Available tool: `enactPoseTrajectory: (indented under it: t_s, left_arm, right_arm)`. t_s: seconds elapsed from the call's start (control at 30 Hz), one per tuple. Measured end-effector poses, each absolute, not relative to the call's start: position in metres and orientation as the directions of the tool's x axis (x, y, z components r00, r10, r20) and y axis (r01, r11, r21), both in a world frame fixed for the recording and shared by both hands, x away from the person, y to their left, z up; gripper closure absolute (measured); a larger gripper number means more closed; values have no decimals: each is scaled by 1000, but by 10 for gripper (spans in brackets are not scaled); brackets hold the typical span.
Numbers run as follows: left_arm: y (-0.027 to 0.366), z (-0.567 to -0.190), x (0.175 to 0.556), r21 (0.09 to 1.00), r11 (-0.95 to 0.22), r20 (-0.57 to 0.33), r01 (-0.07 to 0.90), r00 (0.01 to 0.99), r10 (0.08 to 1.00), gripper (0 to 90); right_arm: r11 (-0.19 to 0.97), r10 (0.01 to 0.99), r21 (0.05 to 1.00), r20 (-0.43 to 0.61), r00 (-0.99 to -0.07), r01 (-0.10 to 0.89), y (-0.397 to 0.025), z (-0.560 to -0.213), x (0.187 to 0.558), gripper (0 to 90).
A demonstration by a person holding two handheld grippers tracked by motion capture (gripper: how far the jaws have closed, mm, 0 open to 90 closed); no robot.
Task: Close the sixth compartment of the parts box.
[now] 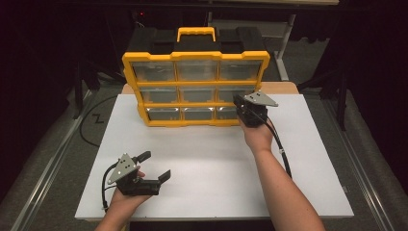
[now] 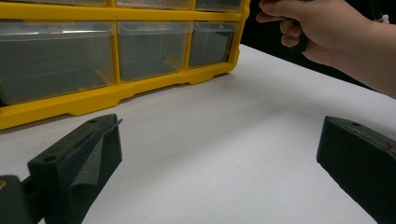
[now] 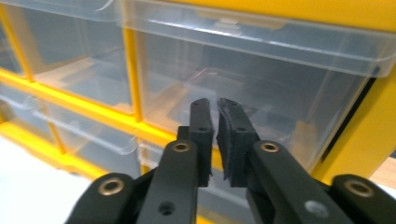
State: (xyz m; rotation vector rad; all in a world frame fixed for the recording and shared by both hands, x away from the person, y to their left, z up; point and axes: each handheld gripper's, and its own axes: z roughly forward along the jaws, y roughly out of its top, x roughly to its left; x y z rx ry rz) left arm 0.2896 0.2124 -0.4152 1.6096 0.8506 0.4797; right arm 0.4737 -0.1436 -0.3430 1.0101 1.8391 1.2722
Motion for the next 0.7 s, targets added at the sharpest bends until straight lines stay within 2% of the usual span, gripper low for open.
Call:
enactPoseTrajectory:
  t_s: [0.33, 0.5, 0.7]
  left_arm:
    - [212, -415, 289, 966, -38, -142, 258, 645, 751, 7]
    - [212, -415, 289, 966, -43, -137, 256, 643, 754, 7]
    - [211, -415, 290, 966, -47, -133, 256, 641, 755, 7]
  right_arm:
    - [235, 838, 943, -74, -541, 235, -151, -351, 438, 675]
    - [229, 828, 939, -48, -559, 258, -164, -356, 419, 549]
    - [255, 796, 937, -62, -602, 241, -179, -366, 391, 410]
